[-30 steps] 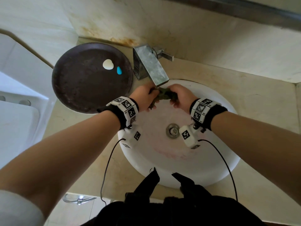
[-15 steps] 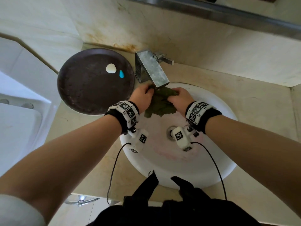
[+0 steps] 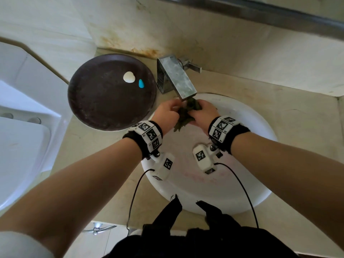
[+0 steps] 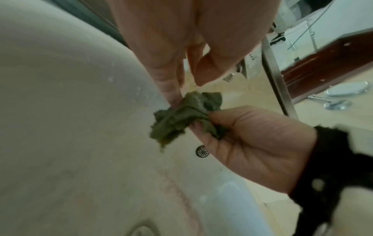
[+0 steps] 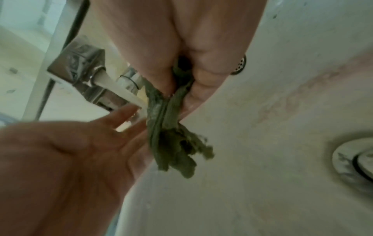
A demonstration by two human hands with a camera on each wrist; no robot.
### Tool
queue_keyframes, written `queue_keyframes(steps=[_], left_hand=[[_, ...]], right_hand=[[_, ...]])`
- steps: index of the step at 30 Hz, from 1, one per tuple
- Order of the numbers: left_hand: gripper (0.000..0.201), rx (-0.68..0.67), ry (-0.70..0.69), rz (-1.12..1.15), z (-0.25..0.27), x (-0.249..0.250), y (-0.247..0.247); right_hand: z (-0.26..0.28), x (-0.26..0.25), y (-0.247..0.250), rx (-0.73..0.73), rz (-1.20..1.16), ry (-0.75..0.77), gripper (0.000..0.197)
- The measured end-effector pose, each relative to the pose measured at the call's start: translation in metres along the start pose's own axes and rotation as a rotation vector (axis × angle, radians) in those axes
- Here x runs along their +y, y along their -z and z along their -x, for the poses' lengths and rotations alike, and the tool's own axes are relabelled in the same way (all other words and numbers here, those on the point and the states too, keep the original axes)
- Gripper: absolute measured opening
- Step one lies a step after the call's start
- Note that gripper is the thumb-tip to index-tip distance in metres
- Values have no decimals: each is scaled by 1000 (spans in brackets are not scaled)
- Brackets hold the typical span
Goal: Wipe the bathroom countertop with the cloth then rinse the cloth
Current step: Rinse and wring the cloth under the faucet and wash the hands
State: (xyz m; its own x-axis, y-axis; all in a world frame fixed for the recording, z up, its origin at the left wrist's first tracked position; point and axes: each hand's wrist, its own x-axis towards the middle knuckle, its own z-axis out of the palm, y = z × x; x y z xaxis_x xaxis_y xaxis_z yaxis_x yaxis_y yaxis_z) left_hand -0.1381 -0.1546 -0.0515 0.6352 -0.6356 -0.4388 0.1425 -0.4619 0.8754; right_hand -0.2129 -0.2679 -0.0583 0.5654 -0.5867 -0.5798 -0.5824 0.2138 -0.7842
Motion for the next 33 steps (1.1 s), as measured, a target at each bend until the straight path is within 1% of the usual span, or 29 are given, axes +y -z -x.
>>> queue_keyframes(steps=[1,2,3,4,5,7,8,9,11,12,14,15,17,19,20,21,23,24,25,27,28,30,31,33], left_hand=[[45,22,4,14,-2,-4,3],[51,18,1,38,-3,-7,5],[59,-2,-19,35,-2,-8,6],[65,-23,-64,-17,-1,-7,6],[68,-34,-128,-124,0,-6,4],[65,-31,-226,-361,-4,-7,-1],[62,-34,-249,-423,-6,-8,-4],[58,-43,-257,-443,-9,-9,-7],[45,-38,-253,-451,-12,-9,-7],[38,-22,-230,-434,-13,-8,-6],[30,-1,-139,-285,-16,-8,-2],[31,-10,-91,-176,-16,-6,-2],[38,-29,7,37,-15,-1,-5],[47,-28,44,159,-16,2,-11],[49,-21,26,138,-17,2,-12],[50,-11,-11,62,-18,2,-12],[47,0,-75,-59,-21,1,-10],[46,-11,-73,-52,-23,0,-9],[43,-24,-48,-1,-25,1,-9],[32,-10,11,108,-26,3,-10],[25,9,29,129,-26,4,-11],[8,-1,25,128,-29,4,-14],[10,-12,14,117,-29,5,-15],[23,-24,2,81,-30,9,-19]], right_hand=[[-3,1,2,42,15,5,24],[-4,0,4,50,-17,-8,23],[-5,0,6,28,-86,-27,25],[-4,-2,7,-11,-153,-42,28],[-3,-3,7,-57,-199,-45,31],[2,-5,6,-136,-234,-26,35],[3,-5,6,-161,-249,-11,36],[4,-4,6,-169,-279,-10,36],[4,-4,7,-135,-302,-18,34],[2,-4,9,-92,-234,11,31],[-1,-3,14,-17,-19,104,23],[-1,-2,16,14,67,139,21],[0,0,16,62,158,179,19],[5,2,15,44,192,219,19],[8,2,14,2,172,232,17],[10,2,14,-50,132,228,15],[14,-1,17,-137,27,172,21],[14,-2,19,-145,5,138,25],[14,-3,22,-118,5,115,26],[9,-2,28,8,8,85,29],[7,-1,31,58,-1,65,31],[5,3,35,71,-1,41,30],[5,5,37,51,28,46,29],[8,8,37,11,107,69,28]])
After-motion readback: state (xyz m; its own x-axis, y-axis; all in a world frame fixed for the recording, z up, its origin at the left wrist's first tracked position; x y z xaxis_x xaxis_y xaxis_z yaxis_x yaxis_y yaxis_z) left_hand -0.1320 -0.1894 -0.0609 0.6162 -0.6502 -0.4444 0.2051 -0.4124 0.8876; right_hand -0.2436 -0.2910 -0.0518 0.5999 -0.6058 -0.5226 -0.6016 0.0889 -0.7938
